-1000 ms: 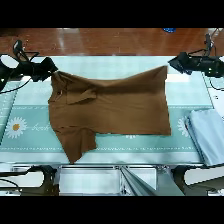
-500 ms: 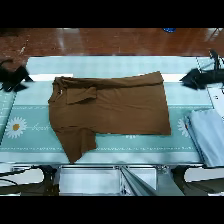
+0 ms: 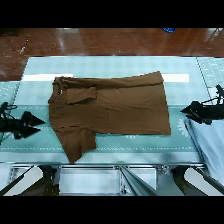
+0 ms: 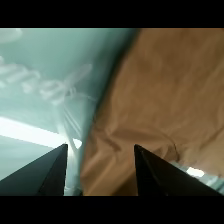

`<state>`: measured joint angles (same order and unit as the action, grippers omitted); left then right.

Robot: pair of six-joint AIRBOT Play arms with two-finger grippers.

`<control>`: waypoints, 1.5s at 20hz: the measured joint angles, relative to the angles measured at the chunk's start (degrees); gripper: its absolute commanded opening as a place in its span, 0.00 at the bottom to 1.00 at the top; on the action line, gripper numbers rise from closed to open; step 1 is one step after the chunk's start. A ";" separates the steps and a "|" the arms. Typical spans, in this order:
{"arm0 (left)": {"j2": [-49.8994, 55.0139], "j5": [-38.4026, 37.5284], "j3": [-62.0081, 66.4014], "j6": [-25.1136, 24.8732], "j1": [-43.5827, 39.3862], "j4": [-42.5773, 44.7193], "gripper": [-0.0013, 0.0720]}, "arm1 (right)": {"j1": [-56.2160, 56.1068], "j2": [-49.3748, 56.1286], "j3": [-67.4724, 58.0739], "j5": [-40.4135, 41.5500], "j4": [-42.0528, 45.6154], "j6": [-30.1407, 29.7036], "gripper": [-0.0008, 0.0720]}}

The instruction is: Fold the shirts.

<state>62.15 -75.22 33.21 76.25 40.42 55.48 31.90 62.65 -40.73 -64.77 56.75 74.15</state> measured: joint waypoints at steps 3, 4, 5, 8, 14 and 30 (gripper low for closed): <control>-1.07 3.32 -5.51 -2.86 -1.01 -3.04 0.71 | 0.11 -2.45 2.05 -0.72 -2.54 -1.27 0.56; -1.14 4.48 -6.56 -3.43 -1.88 -4.20 0.71 | 0.15 -2.86 2.34 -0.70 -3.04 -1.49 0.56; -1.14 5.79 -7.32 -3.87 -2.86 -4.92 0.71 | 0.17 -3.17 2.60 -0.92 -3.61 -1.66 0.56; -0.83 9.68 -8.46 -4.52 -6.29 -6.80 0.71 | 0.17 -3.65 3.02 -1.68 -4.50 -1.97 0.56; 3.28 14.23 -7.80 -4.92 -12.76 -8.74 0.05 | 4.81 -3.89 3.19 -0.87 0.48 1.03 0.56; 5.25 12.09 -4.28 -5.31 -14.36 -8.98 0.04 | -4.76 -1.27 14.29 -1.55 1.22 6.80 0.56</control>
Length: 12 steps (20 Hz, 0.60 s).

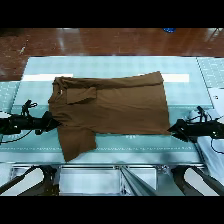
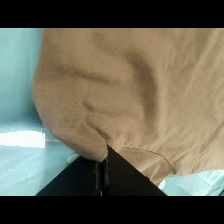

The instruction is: Fold the shirts.

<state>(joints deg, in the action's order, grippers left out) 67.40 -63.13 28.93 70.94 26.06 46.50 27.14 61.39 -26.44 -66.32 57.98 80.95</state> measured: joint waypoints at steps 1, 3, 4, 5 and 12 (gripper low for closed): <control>0.00 -0.09 0.00 0.00 0.00 -0.02 0.04 | -1.42 0.96 0.00 1.03 -1.79 0.09 0.56; 0.00 -0.20 0.00 0.00 0.00 -0.04 0.04 | -4.68 3.04 -0.42 3.93 -4.39 -0.11 0.18; 0.00 -0.28 0.02 0.00 0.00 -0.04 0.04 | -6.21 4.02 -0.96 5.49 -4.92 -0.35 0.05; 0.02 -0.39 0.24 0.00 0.00 -0.04 0.04 | -7.76 4.76 -1.92 6.64 -5.42 -0.96 0.05; -0.94 -11.23 21.44 -2.01 0.55 -6.54 0.04 | -12.04 4.31 -26.71 2.14 -7.48 -4.13 0.05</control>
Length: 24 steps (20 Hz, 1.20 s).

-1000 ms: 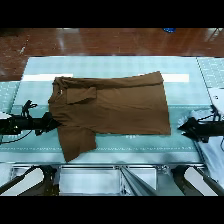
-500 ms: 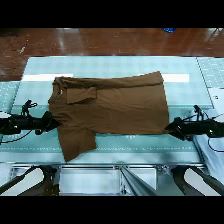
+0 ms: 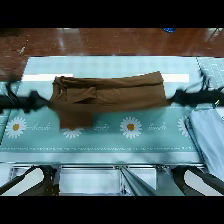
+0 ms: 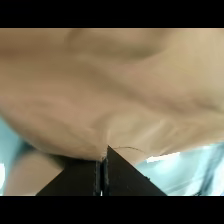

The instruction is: Fold the shirts.

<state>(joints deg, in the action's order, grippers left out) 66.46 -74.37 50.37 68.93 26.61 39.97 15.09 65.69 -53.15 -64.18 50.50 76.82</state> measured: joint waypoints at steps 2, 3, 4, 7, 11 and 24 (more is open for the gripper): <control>-1.57 -1.44 10.82 -0.33 0.07 -4.85 0.04 | -0.24 -0.70 -12.79 -2.23 0.04 -0.04 0.05; -2.62 -1.73 16.20 -0.42 0.11 -6.67 0.04 | -0.33 -1.03 -19.67 -3.72 0.50 0.37 0.05; -3.96 -1.73 21.75 -0.37 0.13 -7.89 0.04 | -0.37 -1.44 -25.99 -4.70 1.22 0.94 0.05; -9.40 0.63 36.00 0.50 0.20 -7.45 0.04 | -0.42 -4.22 -42.71 -7.78 3.85 2.45 0.05; -20.44 2.80 47.50 3.78 0.15 5.14 0.04 | -0.48 -12.92 -53.07 -10.80 9.29 4.31 0.05; -41.44 -4.31 48.81 16.63 -17.64 43.82 0.04 | -0.48 -32.02 -49.31 -28.22 23.28 11.87 0.05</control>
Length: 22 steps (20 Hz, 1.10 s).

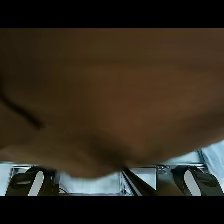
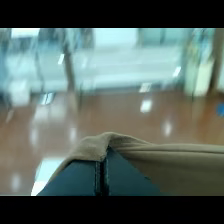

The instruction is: Fold the shirts.

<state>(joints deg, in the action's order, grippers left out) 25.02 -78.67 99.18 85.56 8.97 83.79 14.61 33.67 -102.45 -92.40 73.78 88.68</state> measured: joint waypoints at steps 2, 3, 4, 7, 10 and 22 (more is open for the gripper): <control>0.63 -2.21 -4.52 2.38 -0.48 2.75 0.04 | 0.00 -0.33 5.88 -0.17 -1.44 0.17 0.05; 1.27 -2.93 -7.52 3.82 -0.68 3.48 0.04 | 0.00 -0.35 9.31 0.98 -2.19 0.17 0.05; 2.08 -2.86 -10.60 4.90 -0.76 3.74 0.04 | 0.00 -0.33 13.20 2.91 -3.26 -0.04 0.05; 6.45 1.33 -20.94 6.91 -0.94 1.70 0.04 | 0.00 2.86 25.94 11.56 -7.43 -2.60 0.05; 14.78 9.25 -28.85 7.54 -1.16 -3.17 0.04 | -0.37 11.26 34.75 19.67 -11.85 -6.47 0.05; 64.94 27.87 -18.97 8.15 -4.24 -15.78 0.04 | -5.62 61.40 18.05 39.52 -21.35 -12.66 0.05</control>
<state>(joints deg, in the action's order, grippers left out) 89.95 -50.81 80.20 93.71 4.73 68.01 8.99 95.07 -84.40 -52.88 52.42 76.03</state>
